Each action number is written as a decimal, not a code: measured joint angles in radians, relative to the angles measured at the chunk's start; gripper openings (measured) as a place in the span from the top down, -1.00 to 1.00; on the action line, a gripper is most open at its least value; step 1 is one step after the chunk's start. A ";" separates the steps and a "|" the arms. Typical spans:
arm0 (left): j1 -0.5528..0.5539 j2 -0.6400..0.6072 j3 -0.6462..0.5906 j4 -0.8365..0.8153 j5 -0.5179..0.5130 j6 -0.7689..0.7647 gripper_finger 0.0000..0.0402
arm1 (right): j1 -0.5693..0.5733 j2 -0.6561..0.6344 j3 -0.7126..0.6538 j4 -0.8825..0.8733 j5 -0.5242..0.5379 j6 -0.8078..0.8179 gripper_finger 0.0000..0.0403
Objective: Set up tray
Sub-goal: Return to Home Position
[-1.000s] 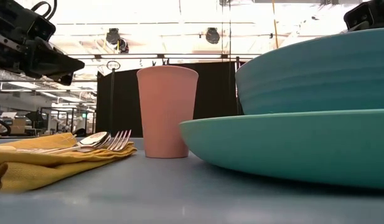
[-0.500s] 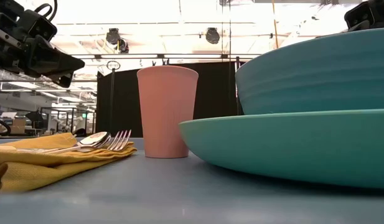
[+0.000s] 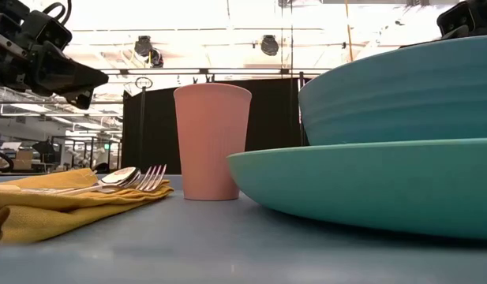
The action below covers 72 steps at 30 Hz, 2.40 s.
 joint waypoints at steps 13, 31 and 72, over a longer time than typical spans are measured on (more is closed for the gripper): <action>0.000 0.000 0.000 0.001 0.004 0.000 0.76 | 0.000 0.000 0.000 0.000 0.000 0.000 1.00; 0.000 0.000 0.001 0.002 0.003 0.001 0.76 | 0.000 0.000 0.000 0.001 0.000 0.000 1.00; 0.000 0.000 0.002 0.002 0.003 0.001 0.76 | 0.000 0.000 0.000 0.001 0.000 0.000 1.00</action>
